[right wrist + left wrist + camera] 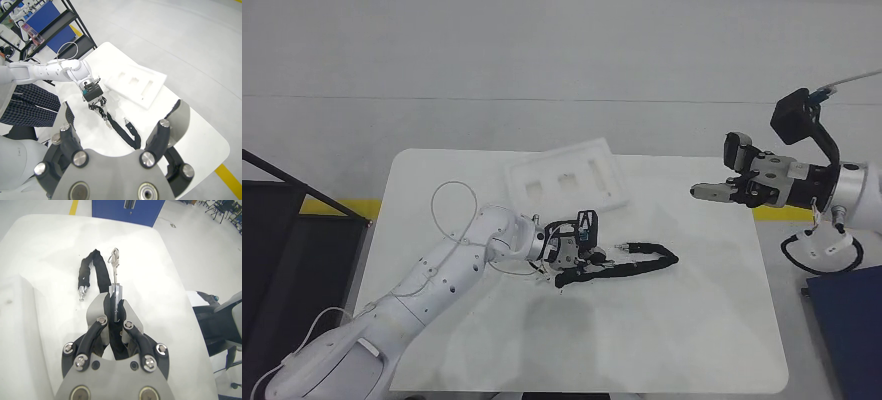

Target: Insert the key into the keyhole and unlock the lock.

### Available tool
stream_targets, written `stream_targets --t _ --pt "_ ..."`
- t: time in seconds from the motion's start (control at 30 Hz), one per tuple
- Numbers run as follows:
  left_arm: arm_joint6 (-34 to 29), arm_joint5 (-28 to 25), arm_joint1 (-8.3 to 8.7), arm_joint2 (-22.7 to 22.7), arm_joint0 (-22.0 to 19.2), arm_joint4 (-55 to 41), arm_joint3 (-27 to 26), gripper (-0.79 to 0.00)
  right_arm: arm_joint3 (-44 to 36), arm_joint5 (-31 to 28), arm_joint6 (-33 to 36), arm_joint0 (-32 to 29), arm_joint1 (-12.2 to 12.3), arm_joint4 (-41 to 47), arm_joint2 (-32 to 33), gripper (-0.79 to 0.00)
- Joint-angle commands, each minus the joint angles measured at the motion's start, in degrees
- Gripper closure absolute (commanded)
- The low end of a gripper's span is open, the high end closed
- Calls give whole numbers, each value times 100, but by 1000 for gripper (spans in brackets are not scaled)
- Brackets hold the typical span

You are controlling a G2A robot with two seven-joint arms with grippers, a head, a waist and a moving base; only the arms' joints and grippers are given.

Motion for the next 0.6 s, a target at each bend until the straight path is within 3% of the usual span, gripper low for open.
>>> stream_targets --t 0.0,0.07,0.33,0.57 --pt "-52 110 2 -21 53 50 -31 -65 -104 122 1 -77 105 19 73 -785" --pt "-61 188 2 -39 131 -1 -64 -785 -191 214 -10 -147 195 41 140 -785" --pt "282 742 45 -404 254 168 -268 -785 -421 380 -209 -415 441 119 344 -785" --pt "903 711 122 -982 33 350 -469 -785 -560 344 -710 -649 505 164 461 -785"
